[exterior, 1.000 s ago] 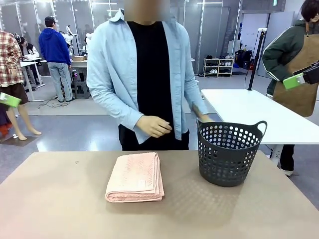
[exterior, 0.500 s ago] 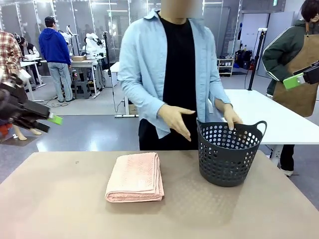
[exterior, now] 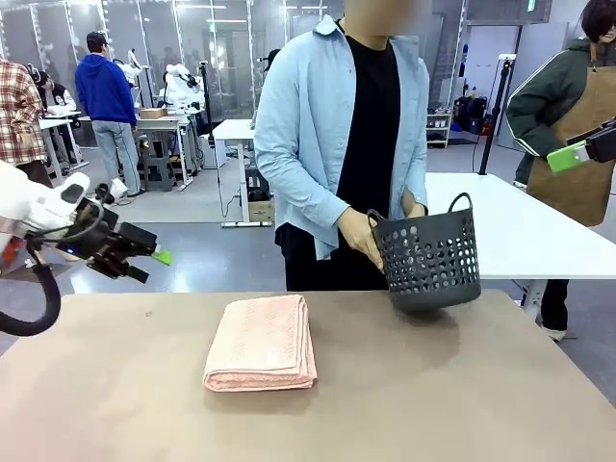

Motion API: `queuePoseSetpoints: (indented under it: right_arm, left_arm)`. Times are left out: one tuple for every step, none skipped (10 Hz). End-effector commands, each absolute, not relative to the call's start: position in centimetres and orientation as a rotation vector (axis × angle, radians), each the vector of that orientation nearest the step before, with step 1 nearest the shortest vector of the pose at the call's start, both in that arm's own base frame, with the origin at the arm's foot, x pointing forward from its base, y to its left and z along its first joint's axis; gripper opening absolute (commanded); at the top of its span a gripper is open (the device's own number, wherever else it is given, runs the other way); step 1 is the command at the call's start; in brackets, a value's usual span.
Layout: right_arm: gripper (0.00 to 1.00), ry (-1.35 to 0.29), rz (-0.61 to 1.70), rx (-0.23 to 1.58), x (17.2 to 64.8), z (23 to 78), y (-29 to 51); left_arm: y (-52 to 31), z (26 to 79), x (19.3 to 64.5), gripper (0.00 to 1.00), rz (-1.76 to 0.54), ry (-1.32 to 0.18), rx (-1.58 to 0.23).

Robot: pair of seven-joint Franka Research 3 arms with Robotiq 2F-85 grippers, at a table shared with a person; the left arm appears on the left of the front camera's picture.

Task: Fold the towel.
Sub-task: Pick up the 100 cm Hotel Towel and place it on the left side of the table.

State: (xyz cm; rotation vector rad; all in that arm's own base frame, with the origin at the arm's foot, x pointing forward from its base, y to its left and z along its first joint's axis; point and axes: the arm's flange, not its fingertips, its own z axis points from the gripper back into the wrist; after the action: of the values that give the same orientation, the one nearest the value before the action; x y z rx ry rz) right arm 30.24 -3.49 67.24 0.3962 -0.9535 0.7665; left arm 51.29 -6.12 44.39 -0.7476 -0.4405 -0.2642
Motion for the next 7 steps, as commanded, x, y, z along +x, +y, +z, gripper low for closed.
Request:
queuePoseSetpoints:
  right_arm:
    - [1.00,-0.952,0.764,0.392,30.18,67.25,-3.40]
    - [1.00,-0.952,0.764,0.392,30.18,67.25,-3.40]
    - [1.00,-0.952,0.764,0.392,30.18,67.25,-3.40]
    - [1.00,-0.952,0.764,0.392,30.18,67.25,-3.40]
    - [1.00,-0.952,0.764,0.392,30.18,67.25,-3.40]
    - [1.00,-0.952,0.764,0.392,30.18,67.25,-3.40]
    - [1.00,-0.952,0.764,0.392,30.18,67.25,-3.40]
  left_arm:
    - [-6.34,43.32,52.92,1.00,-0.279,-0.414,-0.775]
    - [-6.39,42.86,53.04,1.00,-0.275,-0.410,-0.767]
    - [-6.21,42.79,52.99,1.00,-0.266,-0.409,-0.777]
    - [-6.63,42.36,52.54,1.00,-0.259,-0.398,-0.752]
    - [-6.63,42.36,52.54,1.00,-0.259,-0.398,-0.752]
    - [-6.63,42.36,52.54,1.00,-0.259,-0.398,-0.752]
    - [-6.63,42.36,52.54,1.00,-0.259,-0.398,-0.752]
